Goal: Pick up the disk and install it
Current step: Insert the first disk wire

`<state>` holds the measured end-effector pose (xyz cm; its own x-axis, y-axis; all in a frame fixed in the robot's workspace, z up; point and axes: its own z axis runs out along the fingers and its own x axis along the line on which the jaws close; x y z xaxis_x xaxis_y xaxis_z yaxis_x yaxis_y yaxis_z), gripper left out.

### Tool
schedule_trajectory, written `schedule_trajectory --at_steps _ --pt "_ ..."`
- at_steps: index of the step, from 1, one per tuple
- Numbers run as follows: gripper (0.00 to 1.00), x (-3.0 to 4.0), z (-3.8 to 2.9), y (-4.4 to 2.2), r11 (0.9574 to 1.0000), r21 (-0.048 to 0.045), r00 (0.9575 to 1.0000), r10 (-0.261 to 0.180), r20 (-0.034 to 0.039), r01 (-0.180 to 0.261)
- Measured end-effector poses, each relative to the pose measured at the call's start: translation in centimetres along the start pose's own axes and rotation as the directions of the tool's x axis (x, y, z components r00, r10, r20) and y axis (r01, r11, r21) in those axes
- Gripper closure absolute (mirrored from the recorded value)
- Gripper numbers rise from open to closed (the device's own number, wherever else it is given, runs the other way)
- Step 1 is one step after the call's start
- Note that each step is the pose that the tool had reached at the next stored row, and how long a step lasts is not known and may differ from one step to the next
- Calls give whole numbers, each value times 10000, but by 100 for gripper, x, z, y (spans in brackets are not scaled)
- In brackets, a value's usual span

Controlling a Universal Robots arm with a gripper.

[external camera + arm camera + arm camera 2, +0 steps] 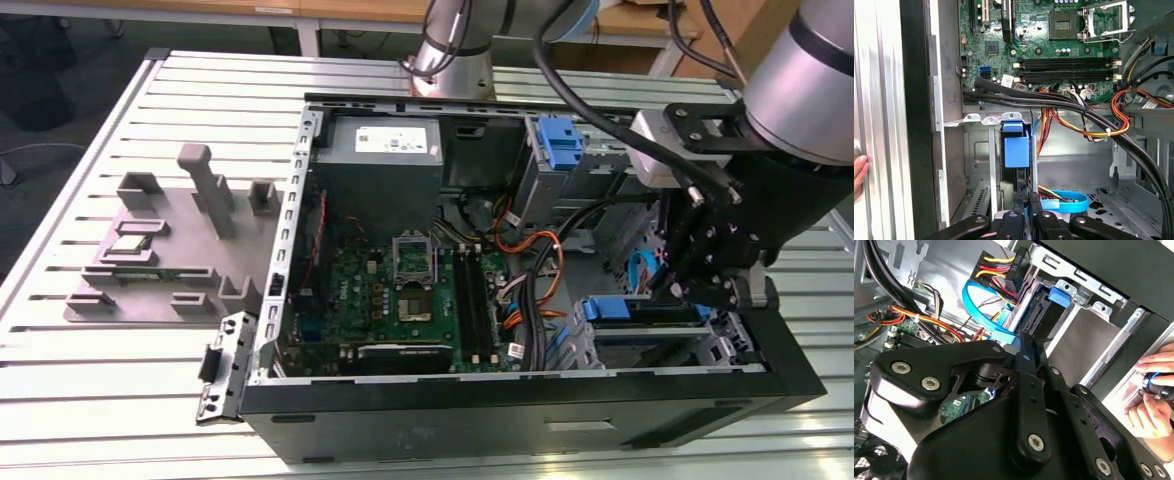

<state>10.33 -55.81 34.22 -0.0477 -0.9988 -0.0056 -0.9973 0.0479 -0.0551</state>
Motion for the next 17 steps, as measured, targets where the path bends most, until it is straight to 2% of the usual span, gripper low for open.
schedule_trajectory --at_steps 7,17 --pt "84 -2 32 4 9998 66 9998 -191 13 191" --pt "84 -1 47 7 9997 74 9998 -216 14 215"
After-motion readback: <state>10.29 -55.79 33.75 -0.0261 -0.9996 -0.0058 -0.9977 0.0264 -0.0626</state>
